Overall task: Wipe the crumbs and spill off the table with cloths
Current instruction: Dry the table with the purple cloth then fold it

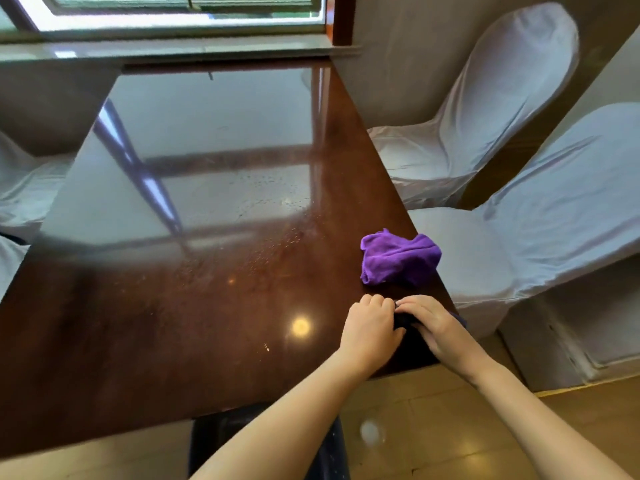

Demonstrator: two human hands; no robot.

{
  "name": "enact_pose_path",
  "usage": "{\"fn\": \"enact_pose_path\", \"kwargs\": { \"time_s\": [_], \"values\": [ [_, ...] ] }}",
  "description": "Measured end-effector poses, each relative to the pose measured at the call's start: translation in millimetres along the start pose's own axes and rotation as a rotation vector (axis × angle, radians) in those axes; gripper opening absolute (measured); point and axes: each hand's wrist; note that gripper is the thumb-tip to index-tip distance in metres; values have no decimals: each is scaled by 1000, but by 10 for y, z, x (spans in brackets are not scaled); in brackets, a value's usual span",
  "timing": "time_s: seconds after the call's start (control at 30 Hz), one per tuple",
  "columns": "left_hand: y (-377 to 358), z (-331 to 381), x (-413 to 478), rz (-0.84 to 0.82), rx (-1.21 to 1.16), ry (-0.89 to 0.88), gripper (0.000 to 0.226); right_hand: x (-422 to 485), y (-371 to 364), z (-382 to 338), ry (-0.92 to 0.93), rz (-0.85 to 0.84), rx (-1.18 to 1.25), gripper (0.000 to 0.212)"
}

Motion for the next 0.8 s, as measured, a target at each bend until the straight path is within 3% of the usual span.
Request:
{"fn": "enact_pose_path", "kwargs": {
  "time_s": [0.13,0.27,0.33,0.47,0.53,0.63,0.8],
  "values": [
    [-123,30,123,-23,71,-4,35,14,-2,201,-87,-21,142,42],
    [-112,-83,172,35,35,13,33,83,112,267,-117,-169,250,56],
    [-68,-134,251,114,23,71,29,190,233,293,-79,-90,260,59],
    [-20,-170,512,199,39,220,41,576,381,478,-118,163,-21,54],
    [-26,-180,645,174,41,254,54,757,358,574,-234,62,-203,60],
    [-56,-184,817,56,96,238,64,917,244,658,-318,-66,-282,58],
    [25,-270,919,22,114,273,40,1051,220,563,-228,67,-250,37]
  ]
}}
Point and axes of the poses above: each hand's wrist, its own x-axis towards the middle knuckle, its own y-axis out of the back of the hand, z = x × y, and after that the axes turned 5 degrees about x, right-handed
